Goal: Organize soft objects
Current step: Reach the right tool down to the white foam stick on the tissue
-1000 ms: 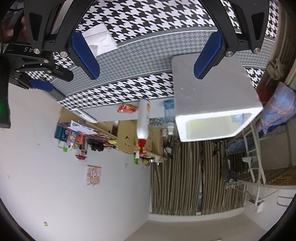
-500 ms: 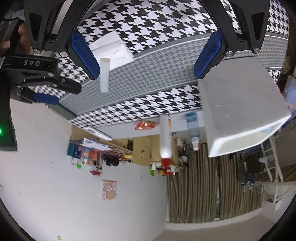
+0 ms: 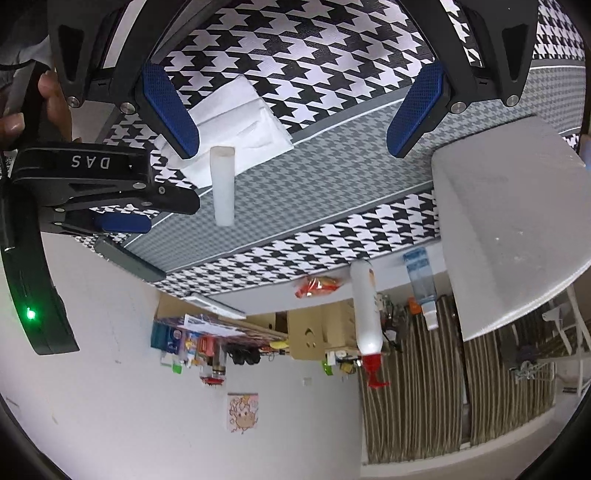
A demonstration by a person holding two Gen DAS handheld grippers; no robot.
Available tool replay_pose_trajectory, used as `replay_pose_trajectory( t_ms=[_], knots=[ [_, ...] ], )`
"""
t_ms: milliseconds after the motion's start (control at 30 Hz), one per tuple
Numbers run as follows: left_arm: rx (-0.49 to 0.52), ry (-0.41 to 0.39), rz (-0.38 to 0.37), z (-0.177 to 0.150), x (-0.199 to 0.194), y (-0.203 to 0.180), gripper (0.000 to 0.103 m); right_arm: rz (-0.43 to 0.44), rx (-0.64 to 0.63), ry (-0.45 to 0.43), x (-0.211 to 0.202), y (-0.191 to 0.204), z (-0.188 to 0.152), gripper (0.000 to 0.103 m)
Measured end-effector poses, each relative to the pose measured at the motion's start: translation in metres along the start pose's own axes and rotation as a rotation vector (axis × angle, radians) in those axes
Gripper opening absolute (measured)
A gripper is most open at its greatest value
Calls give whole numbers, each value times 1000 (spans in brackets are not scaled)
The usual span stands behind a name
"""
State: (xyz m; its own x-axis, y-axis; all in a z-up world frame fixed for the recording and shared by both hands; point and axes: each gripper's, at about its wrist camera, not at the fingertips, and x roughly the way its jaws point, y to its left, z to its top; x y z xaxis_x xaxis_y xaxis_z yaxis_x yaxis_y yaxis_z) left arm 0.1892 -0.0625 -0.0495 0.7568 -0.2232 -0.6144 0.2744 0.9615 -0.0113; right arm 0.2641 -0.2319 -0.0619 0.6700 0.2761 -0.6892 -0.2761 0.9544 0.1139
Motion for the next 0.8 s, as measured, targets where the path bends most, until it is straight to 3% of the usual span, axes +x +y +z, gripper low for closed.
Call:
replay_pose_trajectory(
  t_ms=[233, 800],
  knots=[
    [-2, 8, 12, 0, 10, 2, 102, 35, 2, 46, 17, 3, 2, 70],
    [-27, 66, -42, -1, 28, 5, 102, 87, 16, 133, 48, 5, 5, 49]
  ],
)
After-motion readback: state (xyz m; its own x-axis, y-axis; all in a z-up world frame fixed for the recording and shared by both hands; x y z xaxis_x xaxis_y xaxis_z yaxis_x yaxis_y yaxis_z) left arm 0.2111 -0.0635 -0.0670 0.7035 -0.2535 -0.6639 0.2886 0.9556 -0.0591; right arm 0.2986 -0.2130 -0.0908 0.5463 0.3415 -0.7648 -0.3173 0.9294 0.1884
